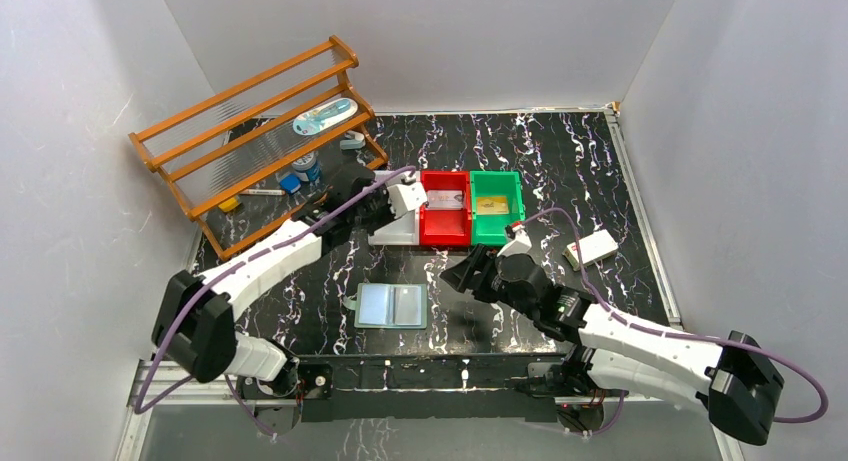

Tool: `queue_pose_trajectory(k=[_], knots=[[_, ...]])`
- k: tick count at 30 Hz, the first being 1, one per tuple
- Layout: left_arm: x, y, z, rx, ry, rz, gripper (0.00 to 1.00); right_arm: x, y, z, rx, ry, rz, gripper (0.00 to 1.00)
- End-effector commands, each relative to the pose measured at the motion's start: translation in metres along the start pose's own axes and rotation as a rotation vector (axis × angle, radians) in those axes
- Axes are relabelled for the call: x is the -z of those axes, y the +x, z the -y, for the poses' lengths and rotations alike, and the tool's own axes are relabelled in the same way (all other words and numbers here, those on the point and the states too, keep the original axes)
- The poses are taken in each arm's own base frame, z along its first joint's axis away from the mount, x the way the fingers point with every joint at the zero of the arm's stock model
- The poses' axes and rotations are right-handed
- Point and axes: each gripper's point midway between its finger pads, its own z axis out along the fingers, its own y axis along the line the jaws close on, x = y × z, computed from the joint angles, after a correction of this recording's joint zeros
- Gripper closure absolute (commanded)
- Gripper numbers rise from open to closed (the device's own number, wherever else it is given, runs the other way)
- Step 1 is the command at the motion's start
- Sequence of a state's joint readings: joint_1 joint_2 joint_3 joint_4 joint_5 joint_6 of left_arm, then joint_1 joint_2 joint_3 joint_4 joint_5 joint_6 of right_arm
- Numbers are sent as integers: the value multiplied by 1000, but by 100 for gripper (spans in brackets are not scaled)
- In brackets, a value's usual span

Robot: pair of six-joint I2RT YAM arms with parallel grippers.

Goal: Take the credit cards out of the card holder

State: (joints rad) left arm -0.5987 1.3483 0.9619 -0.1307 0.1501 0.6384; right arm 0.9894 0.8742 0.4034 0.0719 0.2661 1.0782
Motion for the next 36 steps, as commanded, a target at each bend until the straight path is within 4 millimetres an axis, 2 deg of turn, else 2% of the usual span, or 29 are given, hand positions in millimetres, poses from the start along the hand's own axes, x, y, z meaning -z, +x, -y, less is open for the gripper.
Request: queue_pose_trajectory(k=[1, 5, 11, 17, 28, 36], knots=[[-13, 4, -24, -195, -34, -58, 100, 4, -9, 6, -21, 21, 54, 25], [-26, 13, -39, -257, -93, -90, 100, 8, -14, 11, -32, 40, 82, 24], [-45, 23, -49, -349, -105, -136, 100, 12, -16, 17, -54, 49, 101, 21], [-62, 25, -51, -392, -92, -136, 100, 15, -19, 20, -54, 64, 116, 18], [-92, 42, -67, -440, -146, -184, 100, 18, -25, 24, -49, 85, 148, 14], [-106, 50, -71, -437, -158, -188, 100, 21, -30, 29, -51, 105, 172, 12]])
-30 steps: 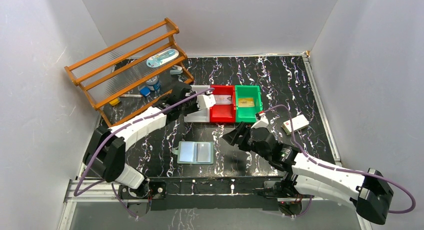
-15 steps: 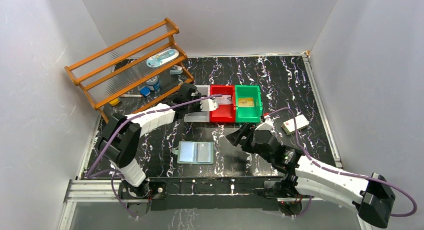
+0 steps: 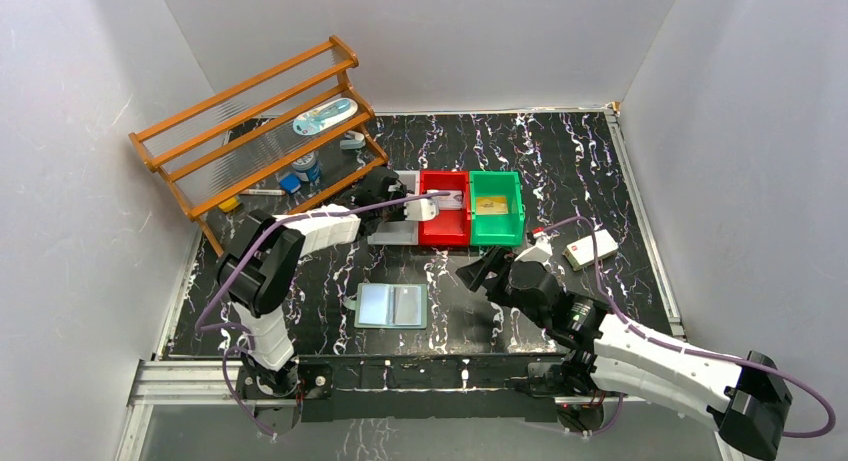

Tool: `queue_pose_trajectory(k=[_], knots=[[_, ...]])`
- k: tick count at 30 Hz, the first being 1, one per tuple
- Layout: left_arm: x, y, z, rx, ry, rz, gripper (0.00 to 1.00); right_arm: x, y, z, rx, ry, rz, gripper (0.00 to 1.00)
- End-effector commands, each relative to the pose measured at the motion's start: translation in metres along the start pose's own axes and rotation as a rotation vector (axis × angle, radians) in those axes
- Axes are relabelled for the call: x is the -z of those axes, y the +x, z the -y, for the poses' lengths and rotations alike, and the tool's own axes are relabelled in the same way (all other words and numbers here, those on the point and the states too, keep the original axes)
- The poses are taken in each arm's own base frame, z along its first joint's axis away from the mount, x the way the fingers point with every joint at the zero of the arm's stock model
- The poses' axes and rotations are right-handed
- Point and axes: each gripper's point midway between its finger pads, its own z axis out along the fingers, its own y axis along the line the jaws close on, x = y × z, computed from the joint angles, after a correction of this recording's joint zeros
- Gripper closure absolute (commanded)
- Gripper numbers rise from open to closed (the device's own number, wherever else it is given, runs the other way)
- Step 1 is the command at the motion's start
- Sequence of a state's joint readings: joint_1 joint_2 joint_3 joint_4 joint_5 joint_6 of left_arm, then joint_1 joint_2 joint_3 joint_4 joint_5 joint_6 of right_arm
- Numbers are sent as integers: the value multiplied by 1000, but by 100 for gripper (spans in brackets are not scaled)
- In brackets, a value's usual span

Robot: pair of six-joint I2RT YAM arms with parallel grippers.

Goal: Take the credit cards out of the card holder

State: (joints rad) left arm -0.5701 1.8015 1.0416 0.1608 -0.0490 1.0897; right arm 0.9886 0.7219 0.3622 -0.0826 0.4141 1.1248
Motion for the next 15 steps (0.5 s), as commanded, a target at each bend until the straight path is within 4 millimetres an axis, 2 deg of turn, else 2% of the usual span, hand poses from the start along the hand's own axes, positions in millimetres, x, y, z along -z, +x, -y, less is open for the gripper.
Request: queue_pose_trajectory(k=[1, 12, 15], knots=[[-2, -3, -27, 0, -87, 17, 100, 2, -14, -4, -21, -1, 60, 12], [-13, 1, -15, 14, -82, 25, 87, 3, -13, 0, -28, 15, 58, 11], [-18, 5, -13, 19, -73, 14, 87, 3, -13, 1, -31, 16, 57, 11]])
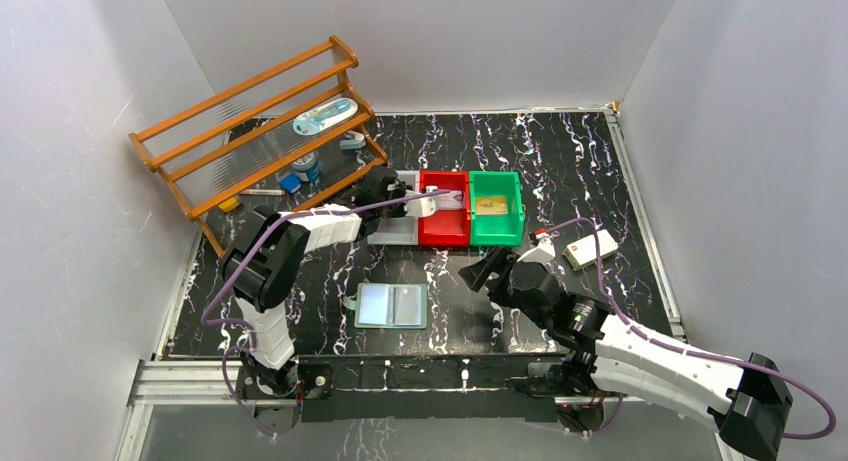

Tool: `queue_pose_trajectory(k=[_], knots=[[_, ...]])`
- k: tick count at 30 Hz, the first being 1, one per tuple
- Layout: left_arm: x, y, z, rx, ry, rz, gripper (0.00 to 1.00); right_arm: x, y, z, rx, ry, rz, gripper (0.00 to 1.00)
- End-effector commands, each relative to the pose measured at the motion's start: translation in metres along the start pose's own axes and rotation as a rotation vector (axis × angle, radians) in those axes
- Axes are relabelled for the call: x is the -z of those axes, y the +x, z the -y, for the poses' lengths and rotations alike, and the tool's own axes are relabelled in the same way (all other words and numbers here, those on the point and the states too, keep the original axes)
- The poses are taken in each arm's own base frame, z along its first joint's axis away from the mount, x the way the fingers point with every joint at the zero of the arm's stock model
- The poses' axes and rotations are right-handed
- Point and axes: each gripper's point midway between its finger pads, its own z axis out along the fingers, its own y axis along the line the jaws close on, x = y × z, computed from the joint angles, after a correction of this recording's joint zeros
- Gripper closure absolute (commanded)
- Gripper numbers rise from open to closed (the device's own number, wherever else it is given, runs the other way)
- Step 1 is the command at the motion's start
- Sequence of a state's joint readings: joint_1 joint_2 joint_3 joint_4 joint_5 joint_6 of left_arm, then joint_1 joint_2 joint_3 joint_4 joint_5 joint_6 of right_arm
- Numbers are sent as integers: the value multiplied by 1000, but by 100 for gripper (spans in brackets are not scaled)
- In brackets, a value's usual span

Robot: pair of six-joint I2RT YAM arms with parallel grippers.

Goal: Take the credit cards out of the card holder

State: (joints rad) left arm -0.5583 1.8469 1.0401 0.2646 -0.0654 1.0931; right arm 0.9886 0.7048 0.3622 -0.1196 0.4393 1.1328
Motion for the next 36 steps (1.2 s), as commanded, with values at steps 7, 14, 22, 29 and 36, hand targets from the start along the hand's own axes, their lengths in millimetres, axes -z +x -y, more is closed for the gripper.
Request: queue_pose_trajectory(k=[7, 14, 22, 29, 36], knots=[[-2, -1, 6, 48, 24, 27, 77, 0, -8, -4, -34, -4, 34, 11], [5, -6, 6, 94, 45, 42, 69, 0, -6, -2, -34, 3, 30, 10], [18, -14, -8, 174, -8, 66, 66, 0, -5, -4, -32, 3, 19, 9], [62, -29, -37, 301, -146, 169, 47, -2, -1, -9, -33, -13, -5, 9], [127, -48, -40, 654, -174, 313, 34, -9, 11, -20, -32, -41, -67, 9]])
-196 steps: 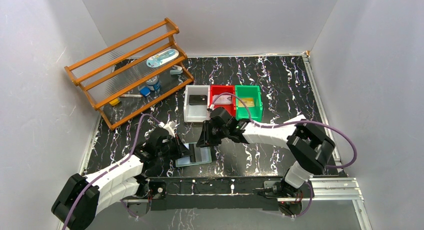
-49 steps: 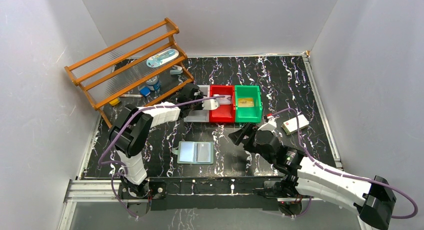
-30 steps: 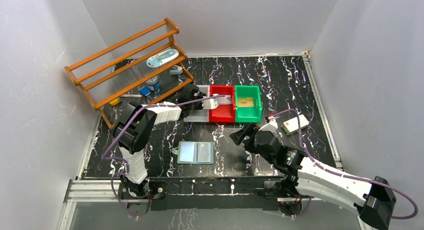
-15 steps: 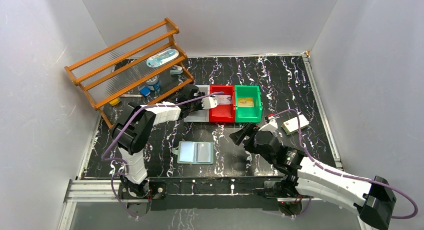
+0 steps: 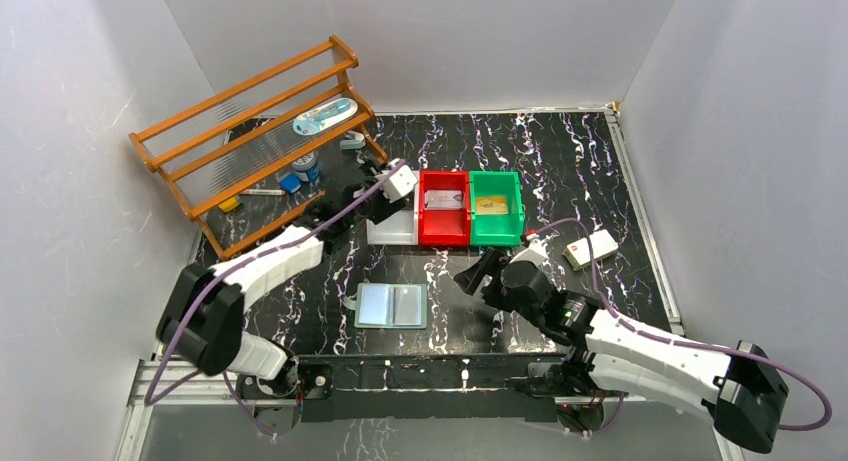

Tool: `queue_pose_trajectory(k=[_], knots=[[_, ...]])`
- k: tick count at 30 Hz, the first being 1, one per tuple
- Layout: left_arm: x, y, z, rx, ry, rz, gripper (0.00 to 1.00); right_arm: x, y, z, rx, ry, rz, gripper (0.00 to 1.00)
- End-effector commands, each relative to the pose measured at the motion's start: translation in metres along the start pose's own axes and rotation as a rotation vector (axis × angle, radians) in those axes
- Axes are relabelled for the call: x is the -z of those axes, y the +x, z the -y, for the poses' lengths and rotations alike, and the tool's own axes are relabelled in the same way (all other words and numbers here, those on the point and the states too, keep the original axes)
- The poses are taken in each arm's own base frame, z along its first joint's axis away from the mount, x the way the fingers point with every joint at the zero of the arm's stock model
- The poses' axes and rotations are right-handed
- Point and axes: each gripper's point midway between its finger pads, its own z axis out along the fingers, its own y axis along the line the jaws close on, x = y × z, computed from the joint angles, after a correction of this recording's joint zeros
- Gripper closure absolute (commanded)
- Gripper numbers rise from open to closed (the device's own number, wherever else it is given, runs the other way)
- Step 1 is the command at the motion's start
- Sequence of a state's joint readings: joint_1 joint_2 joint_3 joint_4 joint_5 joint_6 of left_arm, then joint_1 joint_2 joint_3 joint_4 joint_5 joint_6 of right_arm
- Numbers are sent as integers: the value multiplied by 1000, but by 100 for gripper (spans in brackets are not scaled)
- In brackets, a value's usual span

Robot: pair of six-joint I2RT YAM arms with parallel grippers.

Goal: Take the credit cards out of the card holder

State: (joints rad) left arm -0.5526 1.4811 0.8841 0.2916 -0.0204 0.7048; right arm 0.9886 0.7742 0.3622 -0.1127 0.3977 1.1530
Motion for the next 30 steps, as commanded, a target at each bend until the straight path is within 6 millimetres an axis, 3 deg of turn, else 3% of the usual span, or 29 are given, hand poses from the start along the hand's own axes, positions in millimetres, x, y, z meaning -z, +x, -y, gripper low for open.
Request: queue_pose_trajectory(k=[1, 3, 8, 12, 16, 22, 28, 30], knots=[[42, -27, -1, 335, -28, 121, 31, -3, -2, -30, -27, -81, -18, 9], [59, -19, 0, 477, -67, 105, 27, -6, 3, -33, -20, -80, -44, 9], [91, 10, 26, 726, -67, -1, 23, -14, 13, -37, -12, -66, -101, 10], [115, 41, 36, 975, -170, -150, 10, -21, 21, -42, -12, -65, -138, 10], [131, 52, 57, 1105, -144, -223, 2, -29, 28, -46, -6, -43, -178, 10], [141, 45, 72, 1282, -112, -197, 2, -39, 37, -58, 25, -33, -245, 9], [147, 16, 80, 1294, 39, -55, 2, -47, 47, -62, 8, -9, -300, 9], [149, 20, 82, 1282, 36, -106, 2, -49, 52, -62, 4, -1, -321, 9]])
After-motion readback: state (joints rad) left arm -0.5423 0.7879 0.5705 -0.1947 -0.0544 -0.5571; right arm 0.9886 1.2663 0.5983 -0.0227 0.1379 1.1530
